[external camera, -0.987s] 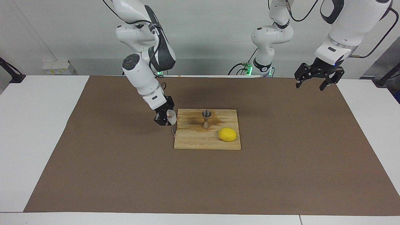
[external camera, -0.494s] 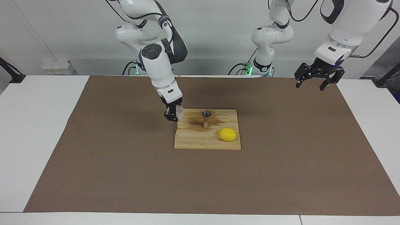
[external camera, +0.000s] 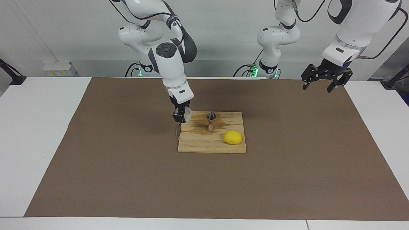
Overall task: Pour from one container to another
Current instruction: 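Tilt the clear cup over the metal cup with the right gripper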
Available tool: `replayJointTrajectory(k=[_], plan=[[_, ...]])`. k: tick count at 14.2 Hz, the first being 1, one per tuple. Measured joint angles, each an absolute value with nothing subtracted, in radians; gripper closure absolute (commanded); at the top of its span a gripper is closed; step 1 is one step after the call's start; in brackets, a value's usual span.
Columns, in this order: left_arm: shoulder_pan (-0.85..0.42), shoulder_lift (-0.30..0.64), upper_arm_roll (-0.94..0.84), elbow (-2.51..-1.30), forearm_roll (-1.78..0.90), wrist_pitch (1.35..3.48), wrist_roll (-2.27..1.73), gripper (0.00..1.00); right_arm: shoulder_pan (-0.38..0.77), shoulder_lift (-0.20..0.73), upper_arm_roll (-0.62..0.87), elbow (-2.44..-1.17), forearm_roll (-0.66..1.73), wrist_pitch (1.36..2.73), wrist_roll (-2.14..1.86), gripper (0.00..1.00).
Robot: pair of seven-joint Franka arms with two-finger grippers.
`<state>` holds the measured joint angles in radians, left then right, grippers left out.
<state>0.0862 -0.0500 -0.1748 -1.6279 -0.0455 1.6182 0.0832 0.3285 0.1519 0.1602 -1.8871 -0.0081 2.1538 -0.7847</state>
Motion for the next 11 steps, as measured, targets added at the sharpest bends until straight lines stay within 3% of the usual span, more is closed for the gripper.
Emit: replayJointTrajectory(k=[11], plan=[[0.087, -0.05, -0.174, -1.628, -0.045, 1.623, 0.083, 0.0, 0.421, 0.242, 0.16, -1.778, -0.146, 2.103, -0.635, 0.72]])
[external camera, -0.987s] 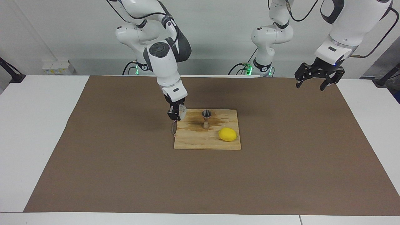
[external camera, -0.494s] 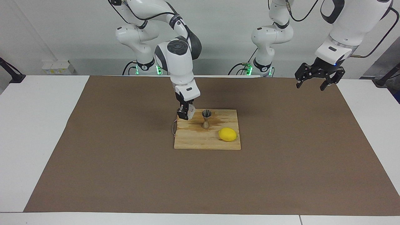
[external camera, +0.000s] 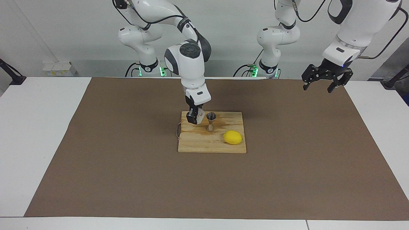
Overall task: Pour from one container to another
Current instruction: 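Tilt the clear cup over the metal cup with the right gripper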
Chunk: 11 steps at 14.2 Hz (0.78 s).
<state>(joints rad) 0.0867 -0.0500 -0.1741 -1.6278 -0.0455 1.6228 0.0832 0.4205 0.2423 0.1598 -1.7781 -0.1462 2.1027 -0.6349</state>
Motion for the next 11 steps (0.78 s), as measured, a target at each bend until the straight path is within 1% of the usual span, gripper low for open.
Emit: replayJointTrajectory(k=[6, 11], plan=[[0.087, -0.05, -0.174, -1.628, -0.045, 1.623, 0.083, 0.0, 0.468, 0.244, 0.16, -1.777, -0.254, 2.026, -0.632, 0.72], [0.087, -0.05, -0.174, -1.628, -0.045, 1.623, 0.083, 0.0, 0.49, 0.244, 0.16, -1.777, -0.31, 2.014, -0.632, 0.72]])
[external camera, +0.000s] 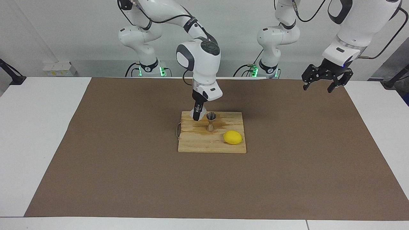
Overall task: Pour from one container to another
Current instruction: 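Tilt the clear cup over the metal cup with the right gripper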
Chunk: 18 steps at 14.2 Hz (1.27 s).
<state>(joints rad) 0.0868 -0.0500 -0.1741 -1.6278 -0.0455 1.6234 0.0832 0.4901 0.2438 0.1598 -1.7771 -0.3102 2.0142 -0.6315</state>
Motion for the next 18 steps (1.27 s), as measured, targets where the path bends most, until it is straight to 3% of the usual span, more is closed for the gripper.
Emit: replayJointTrajectory(k=[18], plan=[[0.087, -0.05, -0.174, -1.628, -0.045, 1.624, 0.083, 0.0, 0.568, 0.263, 0.16, -1.775, -0.513, 2.01, -0.498, 0.72]])
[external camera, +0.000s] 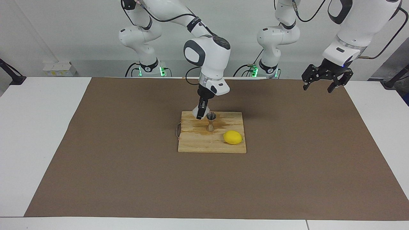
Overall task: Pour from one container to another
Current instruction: 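Tilt the clear cup over the metal cup with the right gripper, then hold the clear cup tilted above the metal cup to pour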
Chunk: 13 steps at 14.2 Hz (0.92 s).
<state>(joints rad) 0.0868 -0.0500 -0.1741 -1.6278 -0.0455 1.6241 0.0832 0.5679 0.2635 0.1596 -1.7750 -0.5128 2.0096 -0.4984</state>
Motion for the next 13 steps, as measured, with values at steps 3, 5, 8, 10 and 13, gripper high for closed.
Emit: replayJointTrajectory(k=[3, 5, 8, 10, 13], plan=[[0.087, -0.05, -0.174, -1.628, -0.045, 1.624, 0.083, 0.0, 0.58, 0.267, 0.16, -1.775, -0.558, 2.005, -0.471, 0.72], [0.087, -0.05, -0.174, -1.628, -0.045, 1.624, 0.083, 0.0, 0.584, 0.27, 0.16, -1.775, -0.58, 2.004, -0.465, 0.72], [0.087, -0.05, -0.174, -1.628, -0.036, 1.624, 0.089, 0.0, 0.594, 0.275, 0.16, -1.779, -0.616, 2.002, -0.44, 0.72], [0.085, -0.05, -0.176, -1.628, -0.011, 1.624, 0.101, 0.0, 0.603, 0.277, 0.16, -1.78, -0.64, 1.999, -0.422, 0.72], [0.084, -0.049, -0.181, -1.631, -0.005, 1.618, 0.133, 0.0, 0.607, 0.278, 0.16, -1.784, -0.667, 1.986, -0.42, 0.71]])
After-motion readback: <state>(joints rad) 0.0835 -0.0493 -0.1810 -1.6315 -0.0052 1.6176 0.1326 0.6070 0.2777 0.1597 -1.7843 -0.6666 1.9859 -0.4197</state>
